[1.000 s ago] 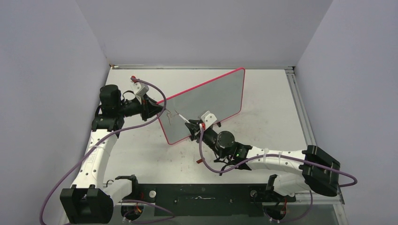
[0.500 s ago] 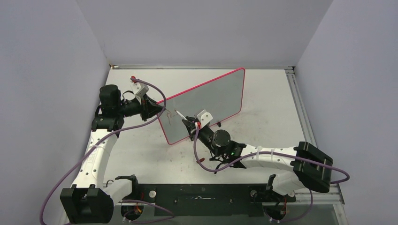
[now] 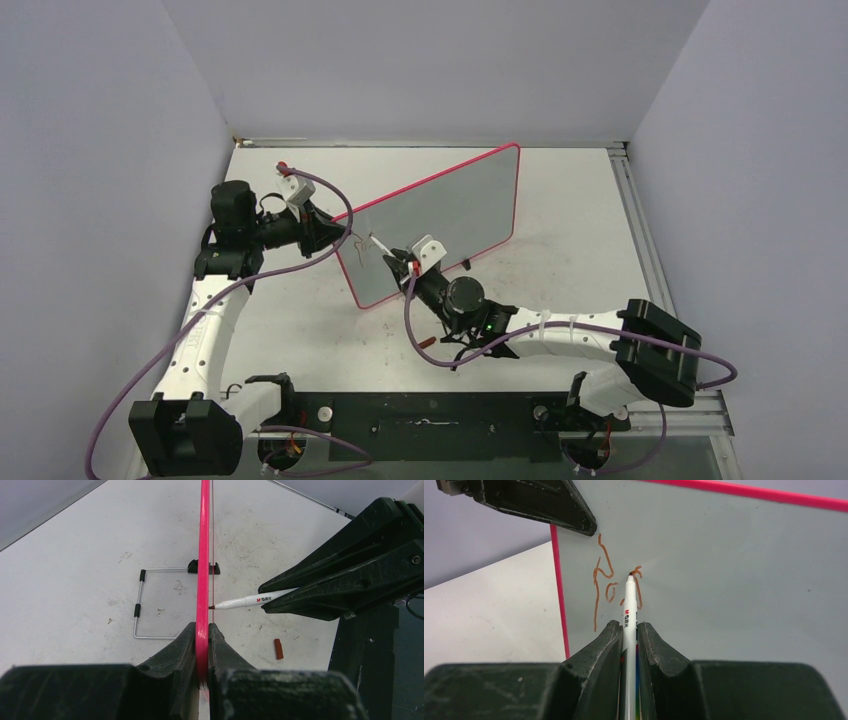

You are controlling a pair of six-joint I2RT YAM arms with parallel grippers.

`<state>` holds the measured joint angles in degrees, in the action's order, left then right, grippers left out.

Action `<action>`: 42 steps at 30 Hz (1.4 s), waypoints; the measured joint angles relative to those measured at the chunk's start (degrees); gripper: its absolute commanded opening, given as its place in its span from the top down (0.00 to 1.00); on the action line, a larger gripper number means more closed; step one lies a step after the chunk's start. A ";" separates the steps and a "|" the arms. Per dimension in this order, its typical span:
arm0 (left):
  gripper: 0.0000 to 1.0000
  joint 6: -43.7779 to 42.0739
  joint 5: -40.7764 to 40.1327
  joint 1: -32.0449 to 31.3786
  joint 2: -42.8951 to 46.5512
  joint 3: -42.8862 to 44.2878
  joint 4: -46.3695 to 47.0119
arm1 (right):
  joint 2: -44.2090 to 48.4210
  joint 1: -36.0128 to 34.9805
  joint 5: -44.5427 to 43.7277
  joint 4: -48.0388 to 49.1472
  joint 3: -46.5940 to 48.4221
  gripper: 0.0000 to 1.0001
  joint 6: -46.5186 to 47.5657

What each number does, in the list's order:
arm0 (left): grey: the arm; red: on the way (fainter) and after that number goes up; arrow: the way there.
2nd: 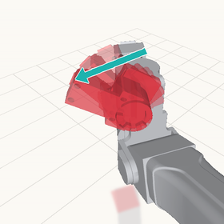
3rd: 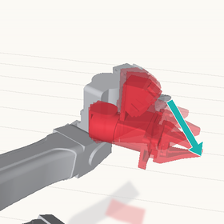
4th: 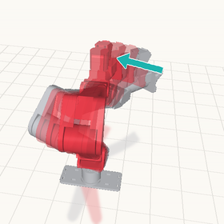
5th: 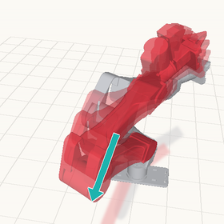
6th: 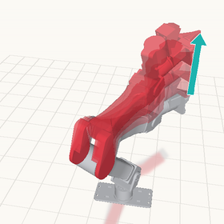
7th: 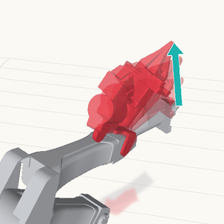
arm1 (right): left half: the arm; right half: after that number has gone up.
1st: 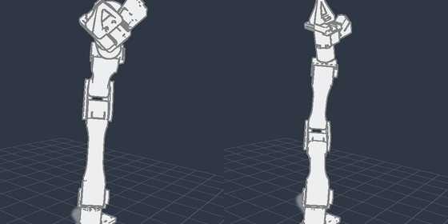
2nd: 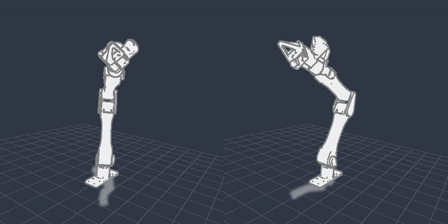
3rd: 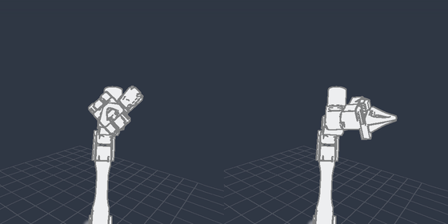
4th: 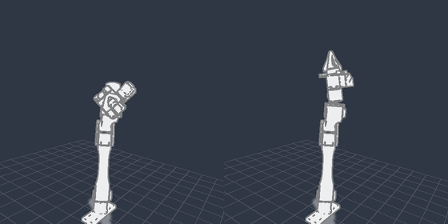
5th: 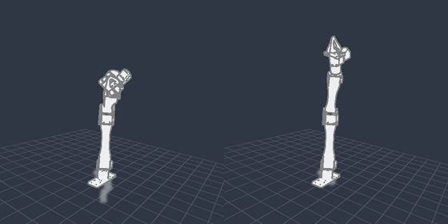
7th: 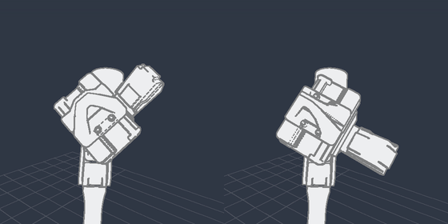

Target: Write a sentence on the whiteboard

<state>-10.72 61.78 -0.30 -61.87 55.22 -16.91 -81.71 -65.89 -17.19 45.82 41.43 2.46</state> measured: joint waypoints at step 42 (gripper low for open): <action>1.00 0.13 0.33 0.39 -0.04 0.00 0.02 | -2.84 -2.25 -1.42 -3.45 -2.45 0.95 -1.01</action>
<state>-10.59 62.11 0.10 -61.91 55.22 -16.88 -84.55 -68.14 -18.61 42.37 38.98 1.45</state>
